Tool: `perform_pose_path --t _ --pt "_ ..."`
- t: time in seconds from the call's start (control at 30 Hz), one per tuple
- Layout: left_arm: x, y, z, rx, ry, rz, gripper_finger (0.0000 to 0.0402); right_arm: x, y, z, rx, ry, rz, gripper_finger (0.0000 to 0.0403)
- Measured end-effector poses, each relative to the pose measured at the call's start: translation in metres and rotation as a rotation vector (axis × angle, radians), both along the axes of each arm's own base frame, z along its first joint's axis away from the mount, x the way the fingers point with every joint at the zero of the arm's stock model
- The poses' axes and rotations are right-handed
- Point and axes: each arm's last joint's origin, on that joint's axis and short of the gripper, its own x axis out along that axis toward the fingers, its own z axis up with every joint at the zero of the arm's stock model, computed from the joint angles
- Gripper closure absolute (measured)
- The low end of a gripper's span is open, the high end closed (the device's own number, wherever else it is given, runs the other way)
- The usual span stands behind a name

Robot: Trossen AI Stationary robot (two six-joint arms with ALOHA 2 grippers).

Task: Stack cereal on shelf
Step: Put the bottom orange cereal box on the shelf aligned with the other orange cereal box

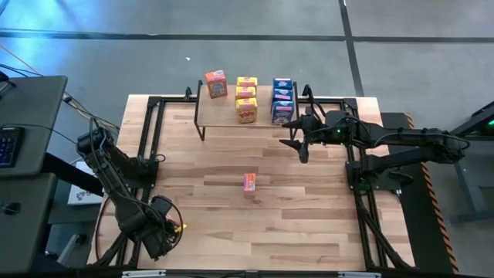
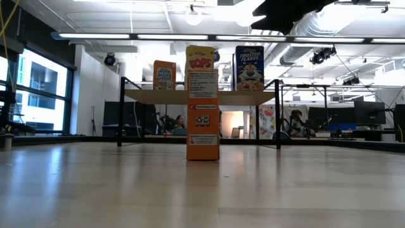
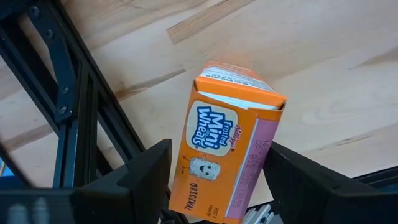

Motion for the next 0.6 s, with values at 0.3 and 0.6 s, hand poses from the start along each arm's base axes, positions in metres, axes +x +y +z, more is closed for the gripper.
perform_pose_path --t 0.3,0.6 --pt "-0.0004 0.001 -0.0022 0.008 0.0 -0.001 0.0223 -0.0001 0.0 0.0 0.0 0.0 0.0 0.0146" --pt "0.002 0.0038 -0.0013 0.003 0.002 -0.052 0.0264 -0.0001 0.0 0.0 0.0 0.0 0.0 0.0146"
